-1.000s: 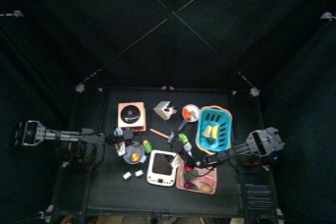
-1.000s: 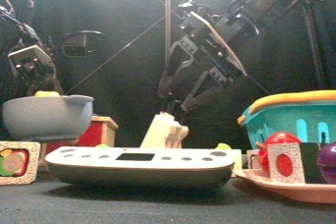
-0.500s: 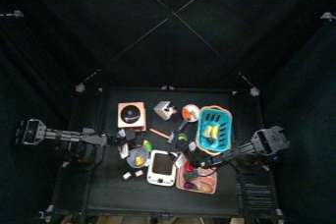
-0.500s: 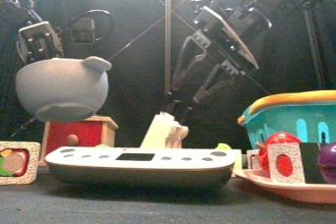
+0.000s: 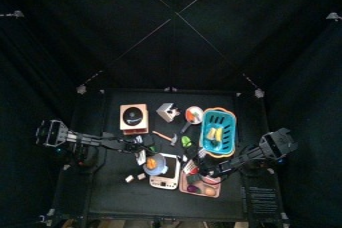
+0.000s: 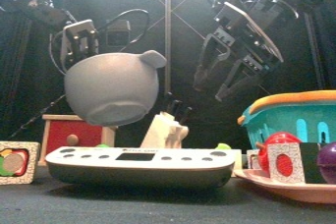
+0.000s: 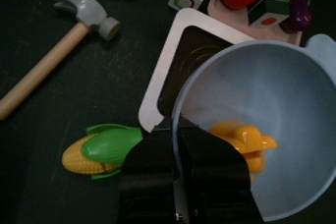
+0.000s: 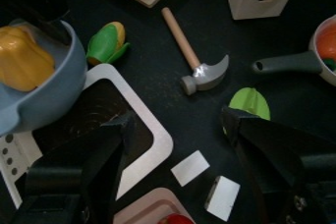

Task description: Place bowl on stove

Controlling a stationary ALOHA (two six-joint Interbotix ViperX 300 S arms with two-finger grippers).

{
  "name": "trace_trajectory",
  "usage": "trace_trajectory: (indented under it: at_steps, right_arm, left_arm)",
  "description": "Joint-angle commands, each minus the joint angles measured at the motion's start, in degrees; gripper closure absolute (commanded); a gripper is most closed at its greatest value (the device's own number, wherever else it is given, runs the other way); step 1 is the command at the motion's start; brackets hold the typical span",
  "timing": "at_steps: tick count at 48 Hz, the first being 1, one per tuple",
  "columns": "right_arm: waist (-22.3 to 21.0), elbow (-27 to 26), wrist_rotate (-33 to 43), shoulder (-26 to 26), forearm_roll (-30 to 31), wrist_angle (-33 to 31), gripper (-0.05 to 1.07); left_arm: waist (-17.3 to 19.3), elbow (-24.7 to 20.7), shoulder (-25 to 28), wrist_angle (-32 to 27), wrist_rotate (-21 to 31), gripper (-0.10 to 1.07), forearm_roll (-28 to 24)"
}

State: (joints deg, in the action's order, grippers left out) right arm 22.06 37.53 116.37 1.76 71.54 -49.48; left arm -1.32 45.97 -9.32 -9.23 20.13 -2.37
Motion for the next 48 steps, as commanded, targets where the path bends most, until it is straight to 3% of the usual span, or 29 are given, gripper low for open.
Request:
trace_trajectory:
  at_steps: [1, 20, 34, 48]
  right_arm:
    - [0.6, 0.0, -0.1, 2.5, -1.1, -1.3, 0.02]
    - [2.7, 0.6, 0.0, 3.1, -3.8, -5.4, 0.02]
    - [2.7, 0.9, 0.0, 3.2, -3.9, -5.4, 0.02]
    - [2.7, 0.9, 0.0, 3.1, -3.9, -5.4, 0.02]
  left_arm:
    - [0.1, -3.4, 1.7, 0.5, 0.0, 0.71, -0.1]
    - [-0.3, -9.8, 8.5, 0.0, -0.1, 0.71, -1.0]
    - [-0.3, -12.4, 11.2, -4.0, -0.1, 0.70, -1.6]
    - [-0.3, -13.7, 12.1, -5.3, 0.0, 0.50, -1.7]
